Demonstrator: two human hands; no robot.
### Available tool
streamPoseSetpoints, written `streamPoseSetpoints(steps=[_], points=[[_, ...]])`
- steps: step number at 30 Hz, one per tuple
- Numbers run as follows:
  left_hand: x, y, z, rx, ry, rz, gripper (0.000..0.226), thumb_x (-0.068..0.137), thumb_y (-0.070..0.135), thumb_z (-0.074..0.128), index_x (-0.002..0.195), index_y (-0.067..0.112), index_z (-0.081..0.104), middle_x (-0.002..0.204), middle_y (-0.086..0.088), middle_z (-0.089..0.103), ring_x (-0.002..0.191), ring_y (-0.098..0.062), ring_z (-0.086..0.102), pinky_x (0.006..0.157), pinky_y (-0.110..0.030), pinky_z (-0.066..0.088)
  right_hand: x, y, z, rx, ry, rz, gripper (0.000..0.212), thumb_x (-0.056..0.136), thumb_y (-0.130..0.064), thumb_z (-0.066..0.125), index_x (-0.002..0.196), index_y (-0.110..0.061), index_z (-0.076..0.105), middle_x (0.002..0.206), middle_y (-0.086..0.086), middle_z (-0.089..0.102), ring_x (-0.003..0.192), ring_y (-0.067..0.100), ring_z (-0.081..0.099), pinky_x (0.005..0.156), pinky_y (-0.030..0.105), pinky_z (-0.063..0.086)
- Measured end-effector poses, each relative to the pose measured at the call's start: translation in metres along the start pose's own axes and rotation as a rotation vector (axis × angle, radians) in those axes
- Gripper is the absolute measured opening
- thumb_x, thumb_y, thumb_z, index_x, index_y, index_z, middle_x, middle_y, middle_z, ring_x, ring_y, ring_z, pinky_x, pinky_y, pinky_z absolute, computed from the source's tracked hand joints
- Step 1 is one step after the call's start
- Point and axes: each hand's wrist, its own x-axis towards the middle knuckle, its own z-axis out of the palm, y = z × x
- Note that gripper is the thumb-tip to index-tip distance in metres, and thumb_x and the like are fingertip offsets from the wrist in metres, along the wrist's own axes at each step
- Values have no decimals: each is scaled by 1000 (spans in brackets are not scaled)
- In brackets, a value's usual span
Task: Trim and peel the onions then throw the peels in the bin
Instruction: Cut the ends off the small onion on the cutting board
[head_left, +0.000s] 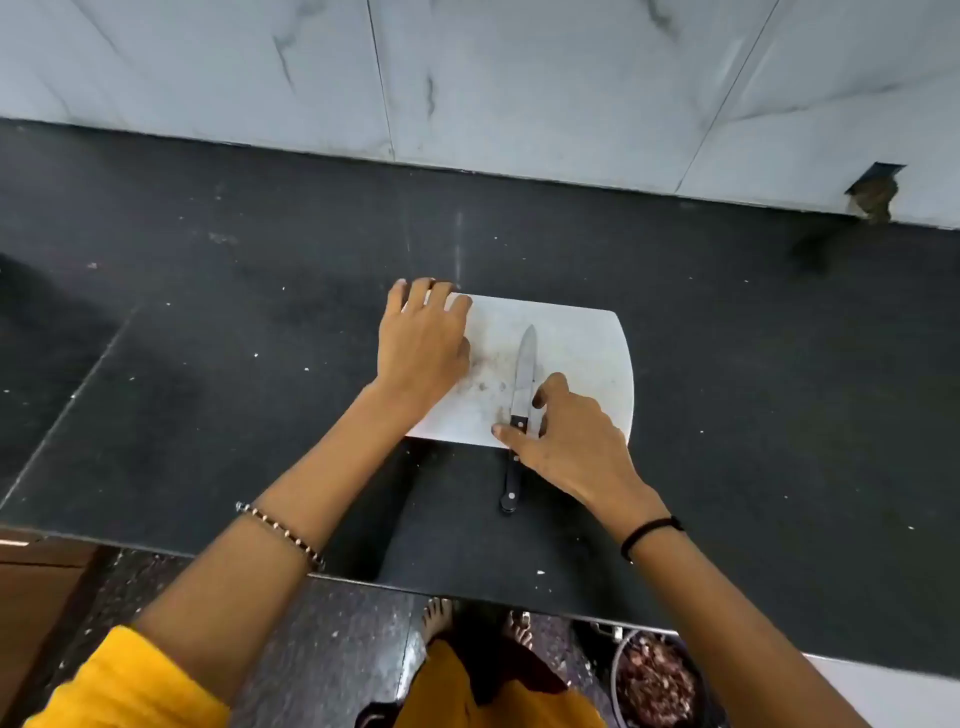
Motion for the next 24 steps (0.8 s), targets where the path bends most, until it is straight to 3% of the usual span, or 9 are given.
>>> streamPoseSetpoints(steps=[4,10,12,14,16,18,24], points=[[15,0,-2,118,-272,-43,41,100,19,48,141,16,51,142,-10,56,138,-31,44,125,-50,14,-7,2,1,-41,-12,-2,42,91,-39,65,117,-18,42,96,2,64,82,26,64,70,43,56],[23,8,-9,171,-239,109,33,101,22,49,133,21,55,129,-4,62,128,-26,53,125,-47,10,-6,11,-1,116,51,129,38,80,-41,72,105,-18,55,86,-1,67,79,21,65,70,40,58],[20,19,-11,82,-192,164,34,98,22,50,131,21,58,123,-3,63,123,-26,56,122,-42,17,-5,19,-2,211,91,155,33,79,-42,71,91,-14,60,80,2,67,75,22,65,66,39,55],[14,32,-10,-112,-185,162,34,95,23,55,128,20,61,117,-1,63,111,-26,60,105,-35,32,-4,26,-6,338,143,168,30,82,-41,71,85,-12,62,77,5,68,69,21,64,59,35,53],[8,45,-5,-355,-190,120,35,93,29,64,127,20,62,113,0,63,101,-26,61,87,-33,37,-3,33,-12,472,180,188,25,88,-35,70,89,-12,59,78,8,69,62,20,65,46,26,49],[4,57,5,-544,-188,86,42,90,38,72,128,21,64,113,0,64,99,-25,61,79,-32,41,-2,40,-18,550,200,204,20,93,-29,65,95,-12,54,81,13,69,49,14,63,40,21,45],[4,84,30,-705,-84,140,48,88,53,71,127,25,64,116,6,66,98,-16,61,79,-25,48,-2,65,-18,551,288,151,10,97,-21,60,101,-16,52,73,6,70,50,28,65,53,41,58]])
